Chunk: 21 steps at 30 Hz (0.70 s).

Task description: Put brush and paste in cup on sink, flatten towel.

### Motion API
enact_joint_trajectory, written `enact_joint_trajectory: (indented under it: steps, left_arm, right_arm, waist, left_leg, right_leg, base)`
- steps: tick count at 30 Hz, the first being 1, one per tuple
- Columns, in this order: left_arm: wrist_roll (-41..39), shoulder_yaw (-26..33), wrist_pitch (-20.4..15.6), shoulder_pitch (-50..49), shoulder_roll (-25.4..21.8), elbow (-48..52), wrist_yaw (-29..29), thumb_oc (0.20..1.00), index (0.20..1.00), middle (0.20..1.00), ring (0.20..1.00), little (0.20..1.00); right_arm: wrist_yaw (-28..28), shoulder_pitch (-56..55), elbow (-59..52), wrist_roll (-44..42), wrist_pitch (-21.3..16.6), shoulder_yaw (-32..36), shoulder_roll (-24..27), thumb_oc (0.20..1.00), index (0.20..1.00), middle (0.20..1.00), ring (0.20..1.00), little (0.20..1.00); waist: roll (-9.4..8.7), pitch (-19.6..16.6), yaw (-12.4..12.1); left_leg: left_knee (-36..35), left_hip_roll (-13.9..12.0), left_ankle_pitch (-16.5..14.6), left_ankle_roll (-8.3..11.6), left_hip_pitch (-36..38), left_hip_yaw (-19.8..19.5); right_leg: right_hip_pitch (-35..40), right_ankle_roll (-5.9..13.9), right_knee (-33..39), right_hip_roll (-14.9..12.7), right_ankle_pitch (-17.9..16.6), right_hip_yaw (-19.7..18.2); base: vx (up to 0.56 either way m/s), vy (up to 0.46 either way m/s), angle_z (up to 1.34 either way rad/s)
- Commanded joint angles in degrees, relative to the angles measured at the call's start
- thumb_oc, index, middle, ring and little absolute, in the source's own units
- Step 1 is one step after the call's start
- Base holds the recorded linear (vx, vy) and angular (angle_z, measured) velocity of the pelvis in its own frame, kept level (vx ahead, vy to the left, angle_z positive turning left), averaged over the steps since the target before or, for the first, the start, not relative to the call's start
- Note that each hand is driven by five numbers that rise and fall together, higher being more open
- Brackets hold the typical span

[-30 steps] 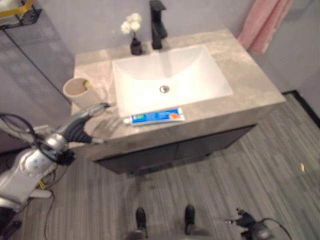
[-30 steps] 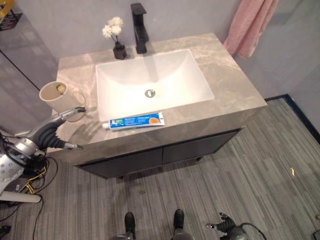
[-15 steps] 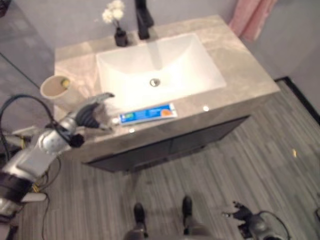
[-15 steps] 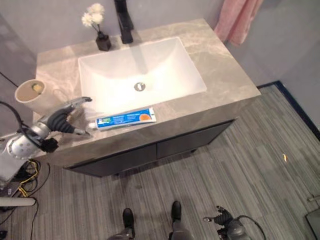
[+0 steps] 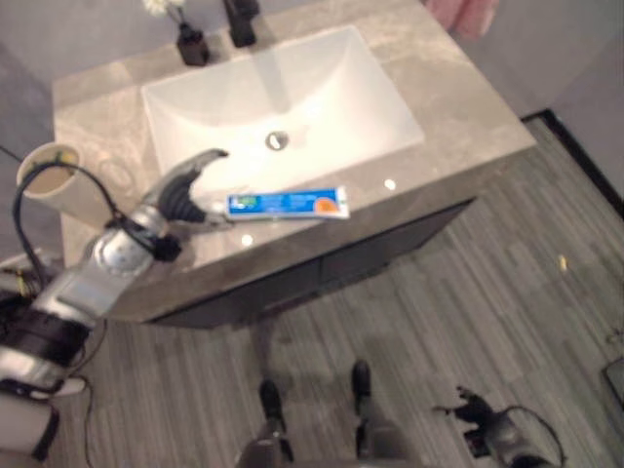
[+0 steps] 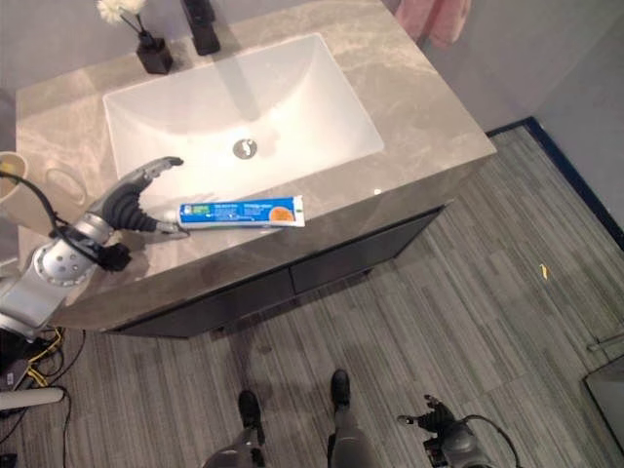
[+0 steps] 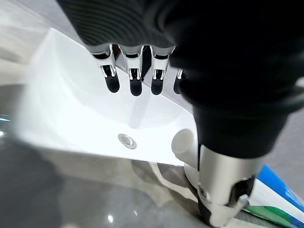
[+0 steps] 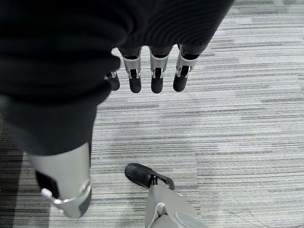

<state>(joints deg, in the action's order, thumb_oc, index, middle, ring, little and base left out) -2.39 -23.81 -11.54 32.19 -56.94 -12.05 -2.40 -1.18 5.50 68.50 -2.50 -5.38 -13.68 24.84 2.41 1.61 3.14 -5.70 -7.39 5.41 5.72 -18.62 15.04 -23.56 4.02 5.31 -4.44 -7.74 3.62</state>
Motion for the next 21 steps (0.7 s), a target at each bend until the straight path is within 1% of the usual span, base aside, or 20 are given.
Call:
enact_joint_trajectory:
  steps: [1, 7, 8, 14, 18, 21]
  left_arm:
    - [0.06, 0.21, -0.52, 5.56, 0.13, -2.16, -1.75, 1.000, 1.000, 1.000, 1.000, 1.000]
    - [-1.51, -1.48, -1.06, 6.15, -1.05, -0.95, -0.02, 1.000, 1.000, 1.000, 1.000, 1.000]
    - [-1.93, -2.24, -1.27, 6.03, -2.90, 0.11, 1.27, 1.000, 1.000, 1.000, 1.000, 1.000]
    - [-4.00, -4.76, -1.95, 7.00, -5.80, 1.53, 3.24, 1.000, 1.000, 1.000, 1.000, 1.000]
    - [-5.22, -7.38, -2.57, 9.23, -5.94, 1.43, 3.72, 1.000, 1.000, 1.000, 1.000, 1.000]
    - [-5.54, -8.11, -2.60, 9.64, -5.80, 1.54, 3.87, 1.000, 1.000, 1.000, 1.000, 1.000]
  right_arm:
    - [-1.22, 1.40, -0.97, -1.77, -0.10, 0.06, 1.46, 1.000, 1.000, 1.000, 1.000, 1.000]
    - [-1.15, 1.12, -1.34, -1.99, -0.33, -0.27, 1.61, 1.000, 1.000, 1.000, 1.000, 1.000]
    - [-1.04, 0.89, -1.21, -1.90, -0.34, -0.24, 1.86, 1.000, 1.000, 1.000, 1.000, 1.000]
    - [-0.97, 0.40, -0.69, -1.81, -0.48, -0.40, 1.95, 1.000, 1.000, 1.000, 1.000, 1.000]
    - [-0.96, 0.41, -0.90, -1.91, -0.72, -0.91, 1.64, 1.000, 1.000, 1.000, 1.000, 1.000]
    - [-0.95, 0.36, -1.04, -2.03, -0.84, -1.03, 1.43, 1.000, 1.000, 1.000, 1.000, 1.000]
  waist:
    - [-0.41, 1.37, 1.24]
    - [-0.46, 1.18, 1.34]
    - [-0.46, 1.04, 1.23]
    - [-0.55, 0.44, 1.17]
    - [-0.59, 0.14, 1.39]
    - [-0.60, 0.04, 1.44]
  left_leg:
    - [0.70, -1.15, -1.23, 0.16, 1.32, -5.86]
    - [0.70, -1.48, -1.20, 0.22, 1.53, -5.44]
    - [0.70, -1.61, -1.25, 0.27, 1.75, -5.36]
    - [0.70, -1.76, -1.25, 0.32, 1.94, -5.56]
    - [0.70, -1.58, -1.36, 0.27, 1.25, -6.19]
    - [0.70, -1.53, -1.38, 0.23, 1.03, -6.23]
  right_leg:
    - [1.17, 4.07, -0.31, -1.68, 2.44, 2.58]
    - [1.04, 3.93, -0.31, -1.38, 2.50, 2.12]
    - [1.16, 3.93, -0.31, -1.24, 2.54, 2.08]
    - [1.58, 3.82, -0.31, -1.21, 2.77, 2.34]
    - [1.36, 3.87, -0.31, -1.29, 2.64, 2.75]
    - [1.09, 3.89, -0.31, -1.36, 2.53, 2.92]
  base:
    - [0.00, -0.015, -0.04]
    - [0.00, -0.018, -0.05]
    - [0.00, -0.017, -0.03]
    - [0.00, -0.005, -0.01]
    - [0.00, 0.000, 0.00]
    - [0.00, 0.000, 0.01]
